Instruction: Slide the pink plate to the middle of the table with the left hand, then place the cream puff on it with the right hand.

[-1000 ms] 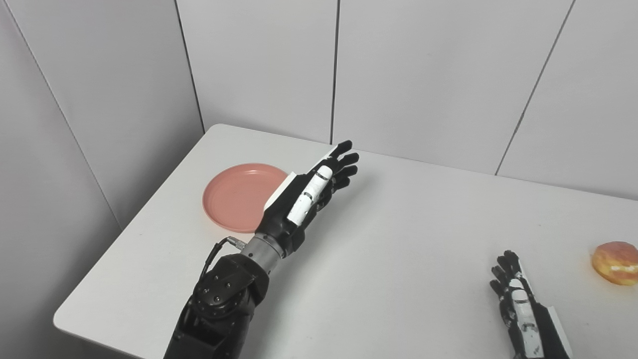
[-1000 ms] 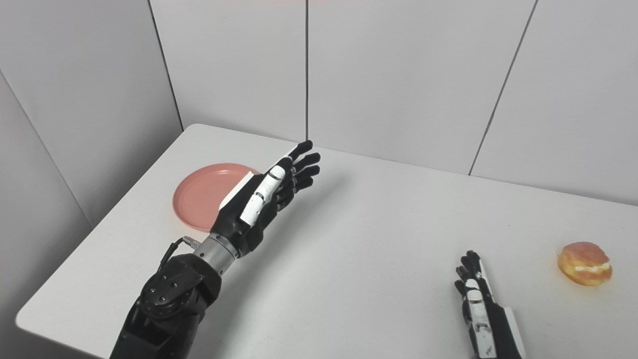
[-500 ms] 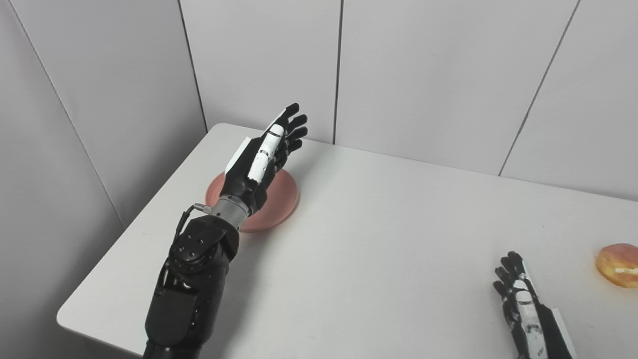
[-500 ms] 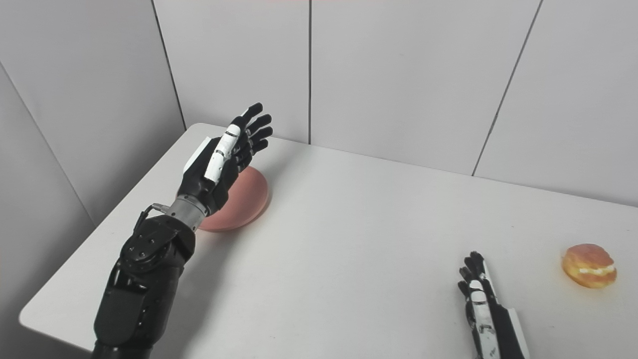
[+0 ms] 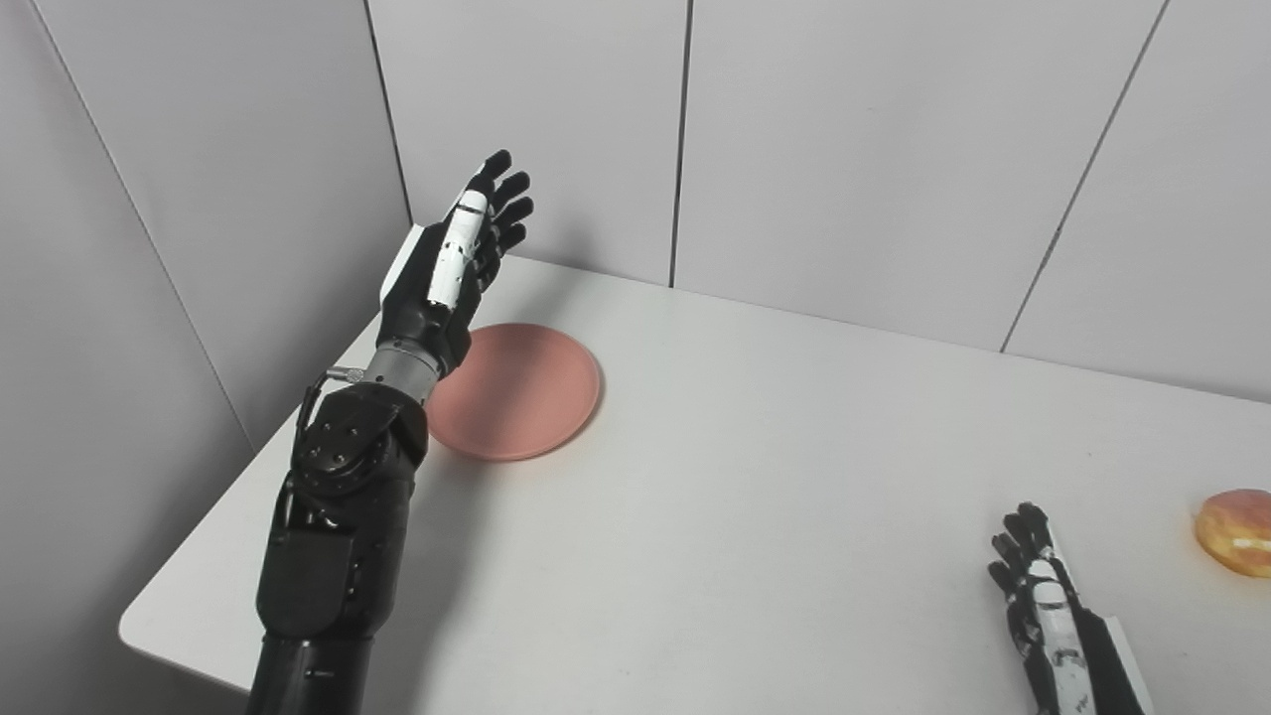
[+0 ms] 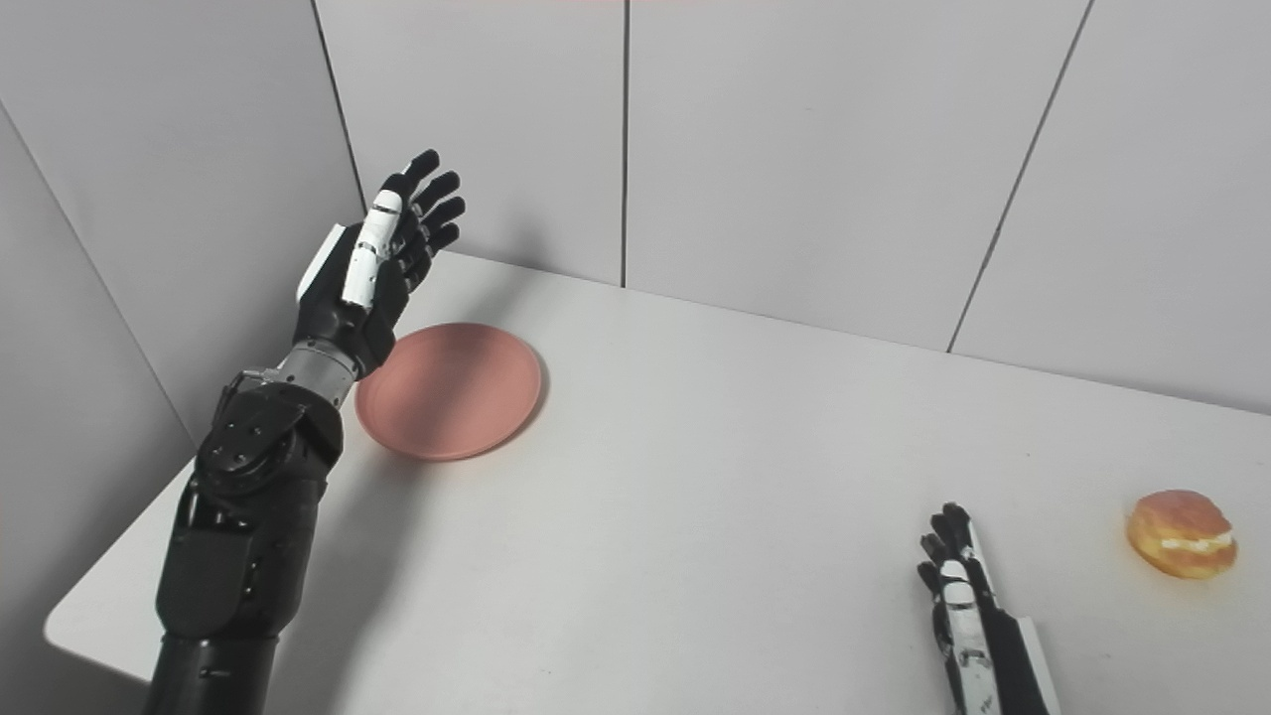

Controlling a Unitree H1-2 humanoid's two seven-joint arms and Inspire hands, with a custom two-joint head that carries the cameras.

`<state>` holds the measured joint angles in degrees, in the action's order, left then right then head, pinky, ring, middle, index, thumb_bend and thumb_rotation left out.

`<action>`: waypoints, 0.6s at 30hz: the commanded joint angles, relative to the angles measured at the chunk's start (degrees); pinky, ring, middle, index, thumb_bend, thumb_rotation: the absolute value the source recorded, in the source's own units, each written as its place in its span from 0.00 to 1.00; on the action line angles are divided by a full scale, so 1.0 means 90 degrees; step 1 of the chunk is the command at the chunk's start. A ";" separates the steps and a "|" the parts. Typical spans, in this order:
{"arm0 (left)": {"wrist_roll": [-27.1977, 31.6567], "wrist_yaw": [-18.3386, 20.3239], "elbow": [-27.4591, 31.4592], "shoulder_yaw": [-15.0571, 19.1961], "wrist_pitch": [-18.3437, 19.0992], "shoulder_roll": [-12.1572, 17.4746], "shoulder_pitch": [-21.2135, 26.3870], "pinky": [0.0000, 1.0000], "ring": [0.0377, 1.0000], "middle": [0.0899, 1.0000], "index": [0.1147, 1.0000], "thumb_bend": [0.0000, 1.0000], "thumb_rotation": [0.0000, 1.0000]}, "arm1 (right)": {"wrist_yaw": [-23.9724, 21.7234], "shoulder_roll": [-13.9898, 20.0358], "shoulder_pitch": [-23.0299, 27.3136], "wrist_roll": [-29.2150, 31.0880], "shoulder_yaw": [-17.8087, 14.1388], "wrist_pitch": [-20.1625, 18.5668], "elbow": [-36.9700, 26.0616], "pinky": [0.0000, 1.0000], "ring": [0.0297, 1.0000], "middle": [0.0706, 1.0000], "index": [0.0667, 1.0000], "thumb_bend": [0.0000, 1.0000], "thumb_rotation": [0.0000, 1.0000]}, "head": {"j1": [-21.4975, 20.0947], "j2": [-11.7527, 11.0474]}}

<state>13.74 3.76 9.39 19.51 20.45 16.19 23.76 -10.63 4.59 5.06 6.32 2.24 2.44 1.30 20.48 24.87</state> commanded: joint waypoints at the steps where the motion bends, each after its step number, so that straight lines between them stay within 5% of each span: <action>1: 0.0152 -0.0036 -0.0027 0.0148 -0.0350 0.0256 0.0354 0.92 0.91 0.91 0.89 0.41 1.00 | 0.0013 0.0020 -0.0126 0.0044 -0.0040 -0.0102 0.0227 1.00 1.00 1.00 1.00 0.09 1.00 | 0.0009 0.0002; 18: 0.0862 -0.0007 -0.1276 0.0918 -0.0468 0.0890 0.0521 0.90 0.89 0.88 0.87 0.42 1.00 | -0.0016 0.0048 -0.0144 0.0168 -0.0036 -0.0159 0.0172 1.00 1.00 1.00 1.00 0.07 1.00 | 0.0065 -0.0039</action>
<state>20.59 3.28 -2.72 27.15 19.03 22.01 25.73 -10.67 4.82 4.96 7.57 2.12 2.15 1.09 21.01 24.52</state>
